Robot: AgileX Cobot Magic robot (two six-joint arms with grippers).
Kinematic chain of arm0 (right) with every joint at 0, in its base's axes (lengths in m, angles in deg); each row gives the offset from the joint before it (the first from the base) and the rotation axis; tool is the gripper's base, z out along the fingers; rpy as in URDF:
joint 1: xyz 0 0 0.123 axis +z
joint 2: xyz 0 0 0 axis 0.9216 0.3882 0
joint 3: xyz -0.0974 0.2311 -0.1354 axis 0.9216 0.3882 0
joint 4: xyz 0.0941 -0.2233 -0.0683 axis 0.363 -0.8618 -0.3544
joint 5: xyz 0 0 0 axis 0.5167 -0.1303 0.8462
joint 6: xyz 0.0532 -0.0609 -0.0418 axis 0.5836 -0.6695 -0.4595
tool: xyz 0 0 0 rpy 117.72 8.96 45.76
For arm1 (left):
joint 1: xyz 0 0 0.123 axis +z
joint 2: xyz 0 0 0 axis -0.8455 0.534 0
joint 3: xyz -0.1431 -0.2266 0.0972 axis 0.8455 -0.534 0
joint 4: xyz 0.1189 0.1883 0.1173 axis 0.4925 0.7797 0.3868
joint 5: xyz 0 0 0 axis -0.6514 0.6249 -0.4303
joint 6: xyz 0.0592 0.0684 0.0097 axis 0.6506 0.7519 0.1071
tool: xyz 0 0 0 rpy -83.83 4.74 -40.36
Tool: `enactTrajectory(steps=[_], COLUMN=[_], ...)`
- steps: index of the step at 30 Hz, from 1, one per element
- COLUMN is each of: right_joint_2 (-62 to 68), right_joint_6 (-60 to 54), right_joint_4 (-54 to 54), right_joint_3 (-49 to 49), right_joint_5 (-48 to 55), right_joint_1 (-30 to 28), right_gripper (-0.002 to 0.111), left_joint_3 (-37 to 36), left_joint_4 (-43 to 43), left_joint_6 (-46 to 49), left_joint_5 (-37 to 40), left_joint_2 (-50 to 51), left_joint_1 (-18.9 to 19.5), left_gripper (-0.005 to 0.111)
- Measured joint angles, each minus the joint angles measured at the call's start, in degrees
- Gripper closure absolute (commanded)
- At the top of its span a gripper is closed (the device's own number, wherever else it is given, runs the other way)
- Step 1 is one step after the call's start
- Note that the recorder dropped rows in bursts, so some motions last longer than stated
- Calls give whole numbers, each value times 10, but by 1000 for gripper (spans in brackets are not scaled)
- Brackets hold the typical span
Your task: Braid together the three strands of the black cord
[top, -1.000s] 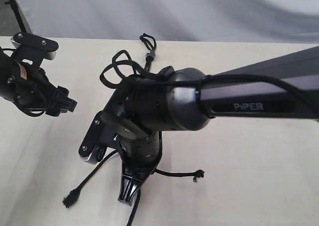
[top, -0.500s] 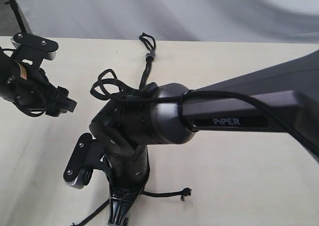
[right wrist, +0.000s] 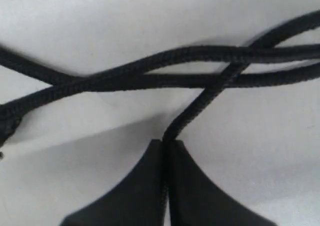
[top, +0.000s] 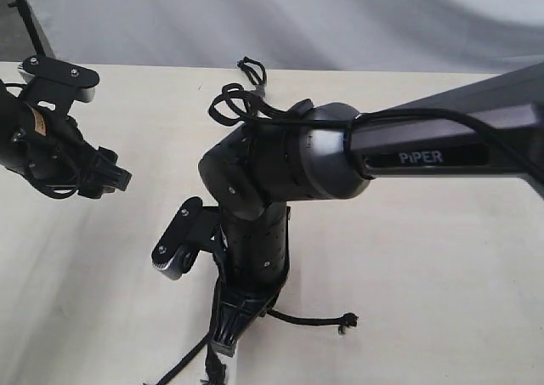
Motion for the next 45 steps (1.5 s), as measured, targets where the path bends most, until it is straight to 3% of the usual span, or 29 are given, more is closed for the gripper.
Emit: enactTrajectory(steps=[1, 5, 10, 13, 18, 26, 33, 37, 42, 45], right_joint_2=[4, 10, -37, -108, -241, -327, -331, -331, -331, -331], right_joint_6=[6, 50, 60, 73, 121, 157, 158, 158, 157, 155], right_joint_4=[0, -25, -48, -52, -64, -65, -66, -66, -66, -67], right_joint_3=[0, 0, 1, 1, 1, 83, 168, 178, 178, 178], right_joint_5=[1, -4, -43, -65, -85, -173, -271, -301, -315, -317], right_joint_1=[0, 0, -1, -19, -111, -229, -260, -260, -260, -260], right_gripper=[106, 58, 39, 37, 37, 37, 37, 37, 37, 37], left_joint_3=[0, 0, 0, 0, 0, 0, 0, 0, -12, -38], left_joint_4=[-2, -4, -22, -38, -107, -189, -192, -200, -206, -215], left_joint_6=[0, 0, 0, 0, 40, 105, 109, 109, 109, 109], left_joint_5=[0, 0, 11, 26, 61, 65, 35, 29, -3, -42], left_joint_2=[0, 0, 0, 0, -1, -1, -1, -1, -1, -1], left_joint_1=[0, 0, 0, 0, -30, -181, -278, -314, -358, -366], left_gripper=[39, 39, 39, 39, 39, 39, 42, 61, 102, 106])
